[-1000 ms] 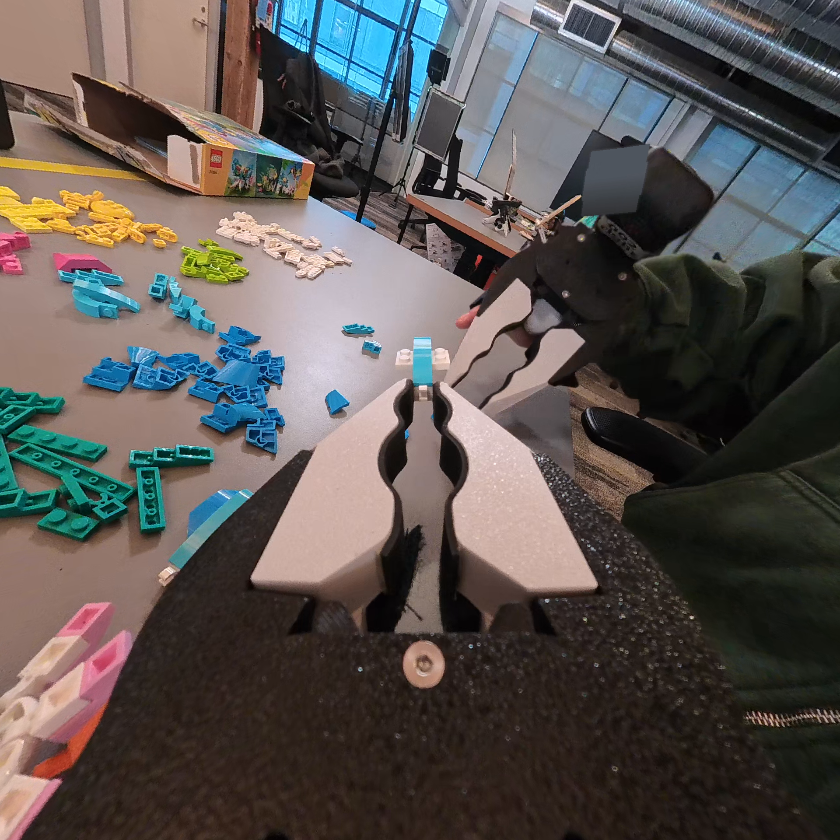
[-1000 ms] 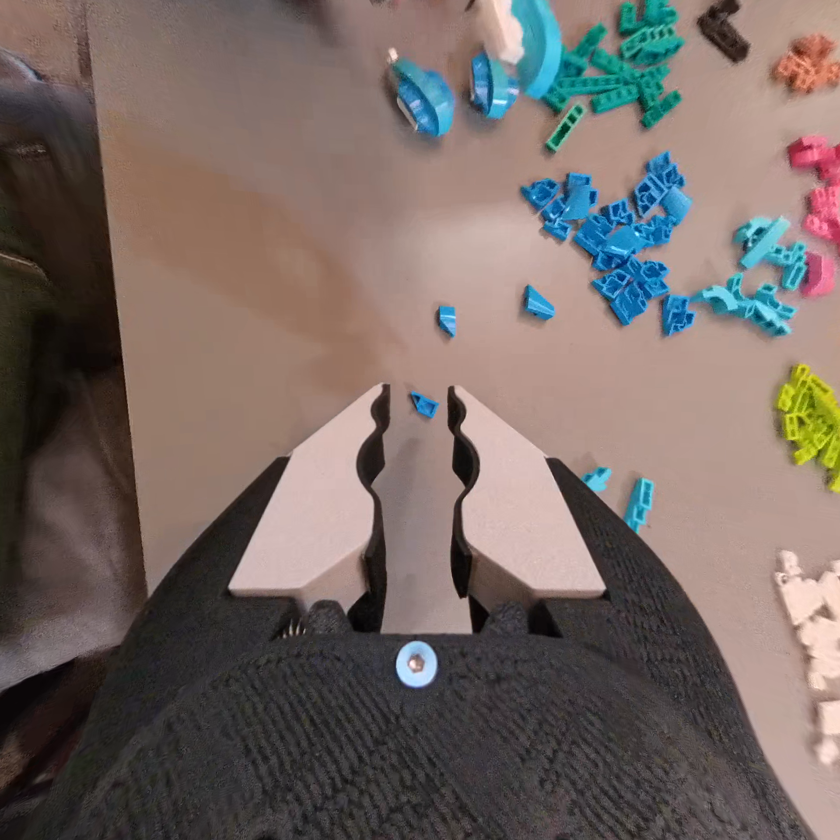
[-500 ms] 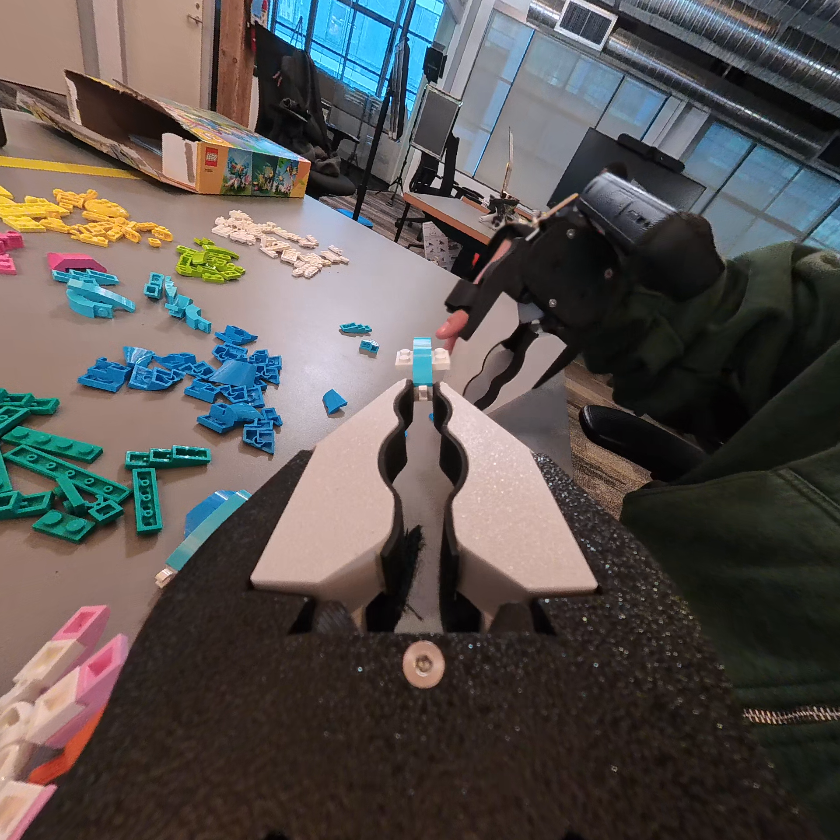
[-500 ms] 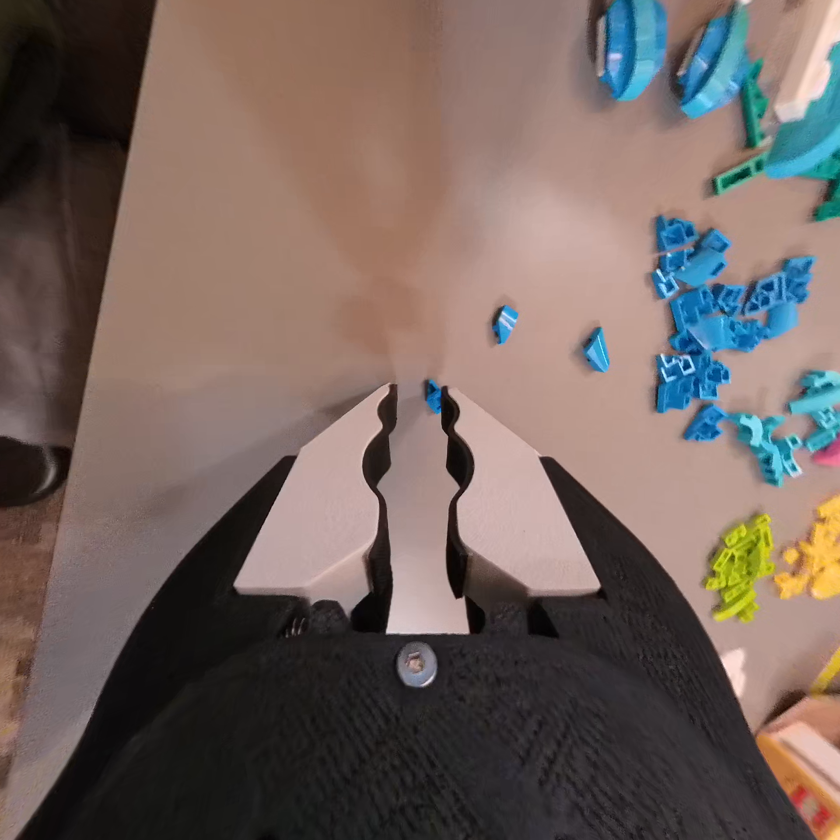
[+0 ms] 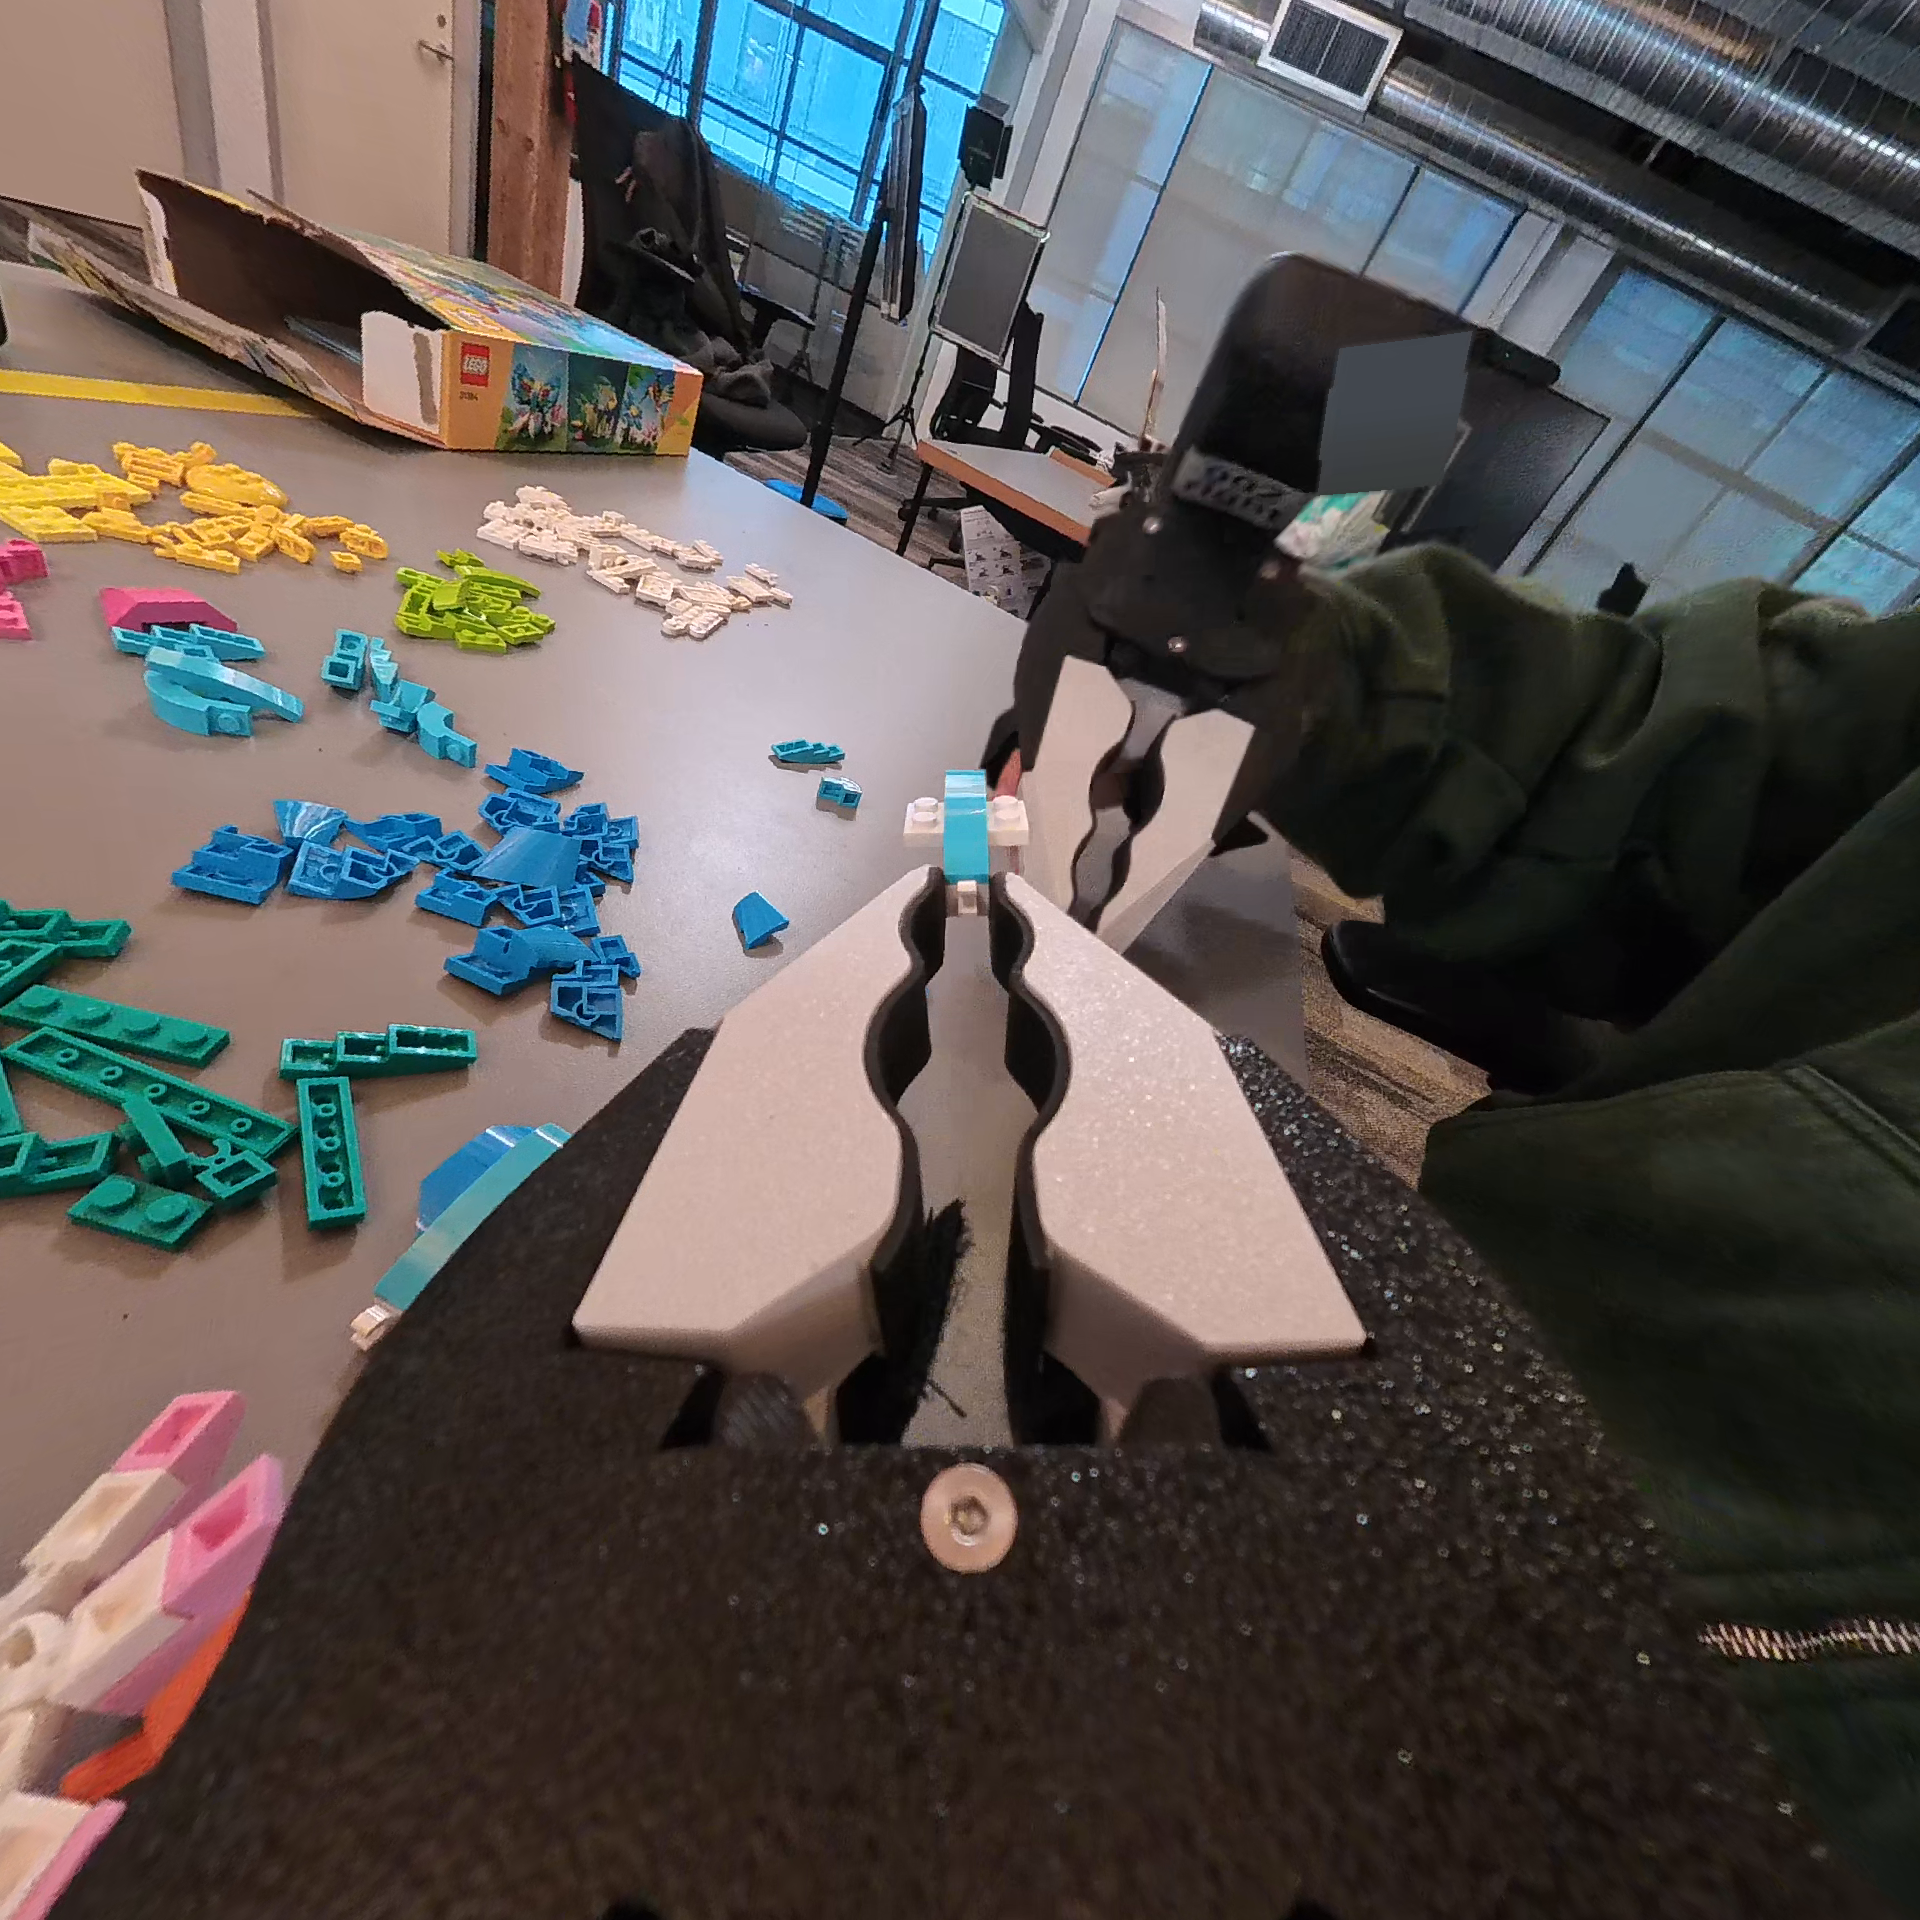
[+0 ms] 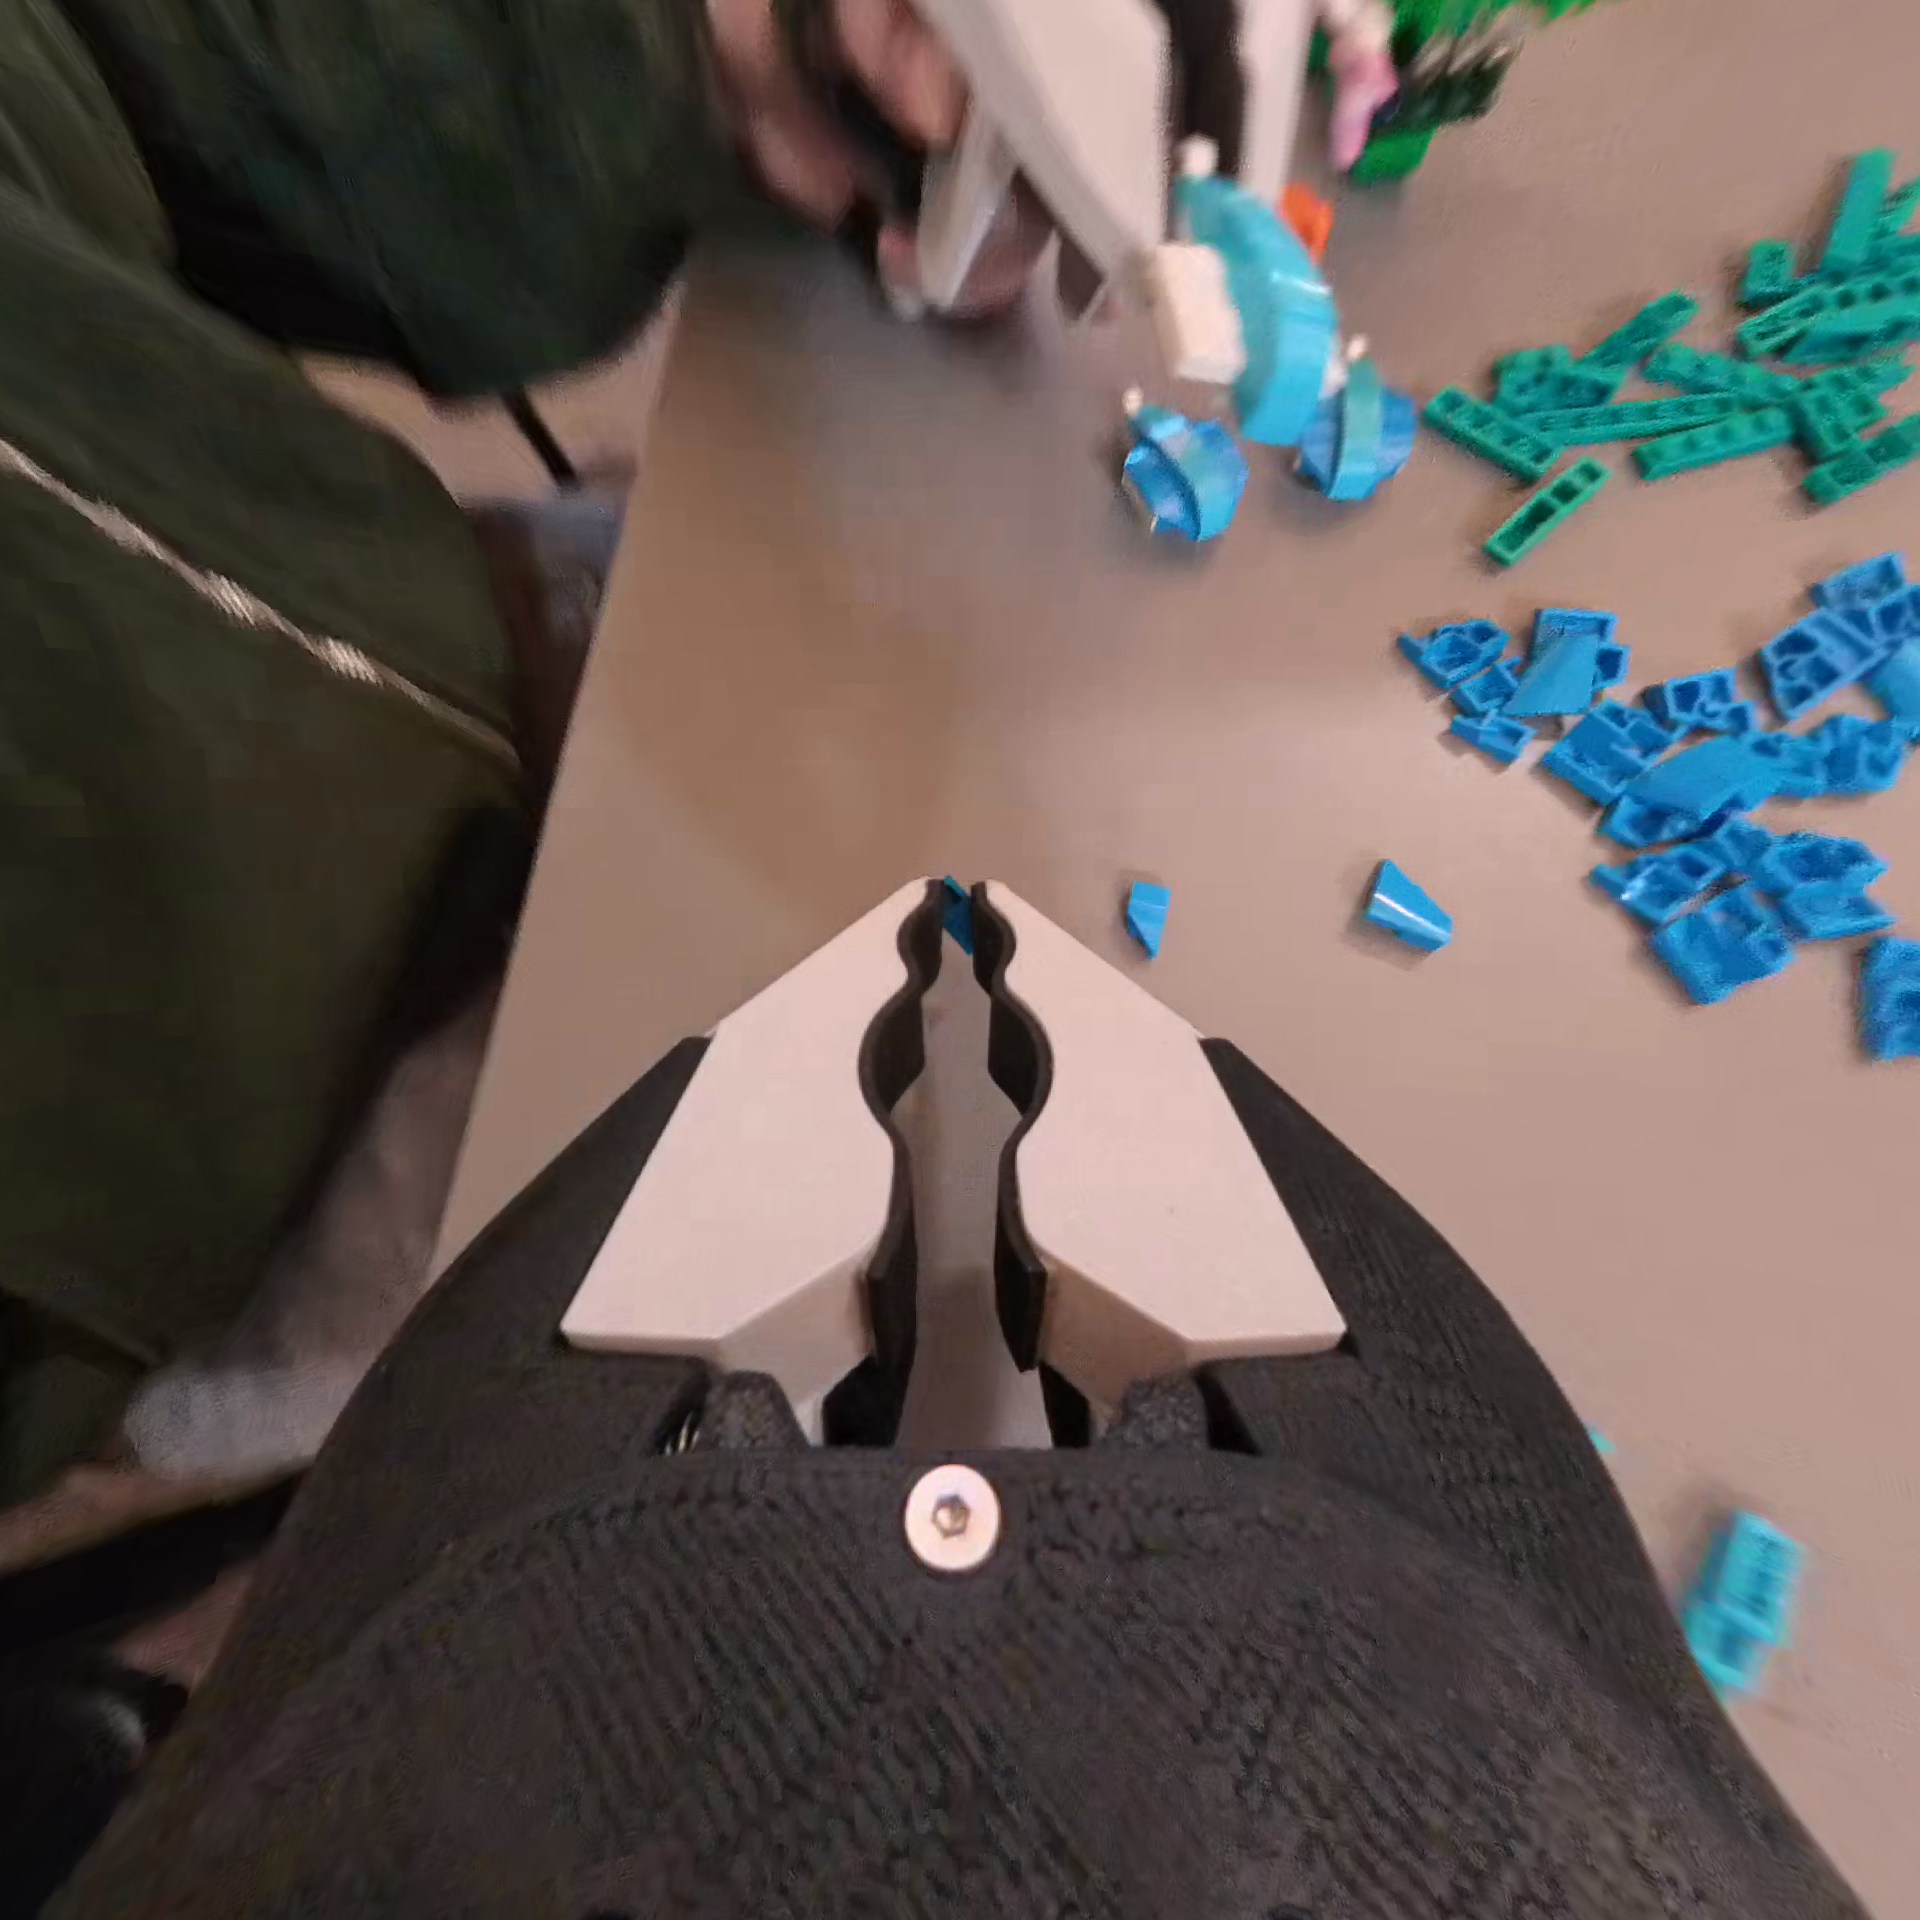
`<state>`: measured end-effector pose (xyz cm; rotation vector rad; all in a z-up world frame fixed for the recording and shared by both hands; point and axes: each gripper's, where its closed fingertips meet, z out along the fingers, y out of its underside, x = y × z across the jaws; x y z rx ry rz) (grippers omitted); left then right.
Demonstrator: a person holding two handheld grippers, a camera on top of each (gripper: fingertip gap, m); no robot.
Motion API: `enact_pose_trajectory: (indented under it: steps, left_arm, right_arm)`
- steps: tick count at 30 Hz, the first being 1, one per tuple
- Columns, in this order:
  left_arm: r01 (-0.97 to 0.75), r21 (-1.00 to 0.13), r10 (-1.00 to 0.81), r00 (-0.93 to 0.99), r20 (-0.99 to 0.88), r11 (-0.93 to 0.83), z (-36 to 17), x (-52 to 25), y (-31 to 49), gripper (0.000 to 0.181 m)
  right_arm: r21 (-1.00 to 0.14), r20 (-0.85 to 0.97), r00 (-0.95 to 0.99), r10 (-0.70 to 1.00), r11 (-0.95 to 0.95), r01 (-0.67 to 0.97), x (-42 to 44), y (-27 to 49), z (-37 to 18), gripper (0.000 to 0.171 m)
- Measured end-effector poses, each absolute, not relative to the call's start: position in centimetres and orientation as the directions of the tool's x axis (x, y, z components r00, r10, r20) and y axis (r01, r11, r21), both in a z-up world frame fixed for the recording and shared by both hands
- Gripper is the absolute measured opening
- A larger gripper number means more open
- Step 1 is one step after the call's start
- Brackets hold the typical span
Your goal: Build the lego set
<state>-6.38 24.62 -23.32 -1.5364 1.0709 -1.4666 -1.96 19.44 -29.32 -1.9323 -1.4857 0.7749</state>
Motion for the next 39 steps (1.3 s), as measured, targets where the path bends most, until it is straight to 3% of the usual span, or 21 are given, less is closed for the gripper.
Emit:
enact_pose_trajectory:
  steps: [1,3,9,13,16,24,39]
  left_arm:
    - [-0.076,-0.924,-0.927,-0.005,0.376,-0.375,-23.3,-6.4,24.6,0.006]
    - [-0.075,-0.923,-0.925,-0.005,0.379,-0.377,-23.3,-6.4,24.6,0.006]
    - [-0.081,-0.922,-0.925,-0.009,0.381,-0.379,-23.4,-6.3,24.6,0.006]
    - [-0.112,-0.925,-0.929,-0.033,0.369,-0.363,-23.6,-6.1,23.9,0.006]
    - [-0.154,-0.942,-0.948,-0.068,0.311,-0.299,-23.9,-5.6,22.5,0.006]
    - [-0.071,-0.965,-0.951,-0.165,0.26,-0.252,-22.0,-4.7,19.8,0.006]
    - [0.066,-0.968,-0.95,-0.216,0.225,-0.244,-19.6,-5.6,19.5,0.005]
  right_arm:
    - [-0.783,-0.153,0.234,0.96,-0.263,0.564,-2.0,19.4,-29.1,0.003]
    - [-0.83,-0.208,0.257,0.944,-0.309,0.465,-1.7,19.6,-29.2,0.003]
    - [-0.866,-0.258,0.253,0.932,-0.339,0.368,-1.1,20.1,-28.1,0.003]
    - [-0.933,-0.354,0.187,0.917,-0.36,-0.002,-2.0,20.7,-21.7,0.004]
    - [-0.932,-0.356,0.155,0.922,-0.337,-0.136,-2.9,20.7,-19.1,0.003]
    - [-0.952,-0.261,0.176,0.949,-0.223,-0.209,-5.1,20.5,-17.7,0.004]
    - [-0.913,-0.311,0.099,0.945,-0.268,-0.308,-4.2,20.1,-16.6,0.004]
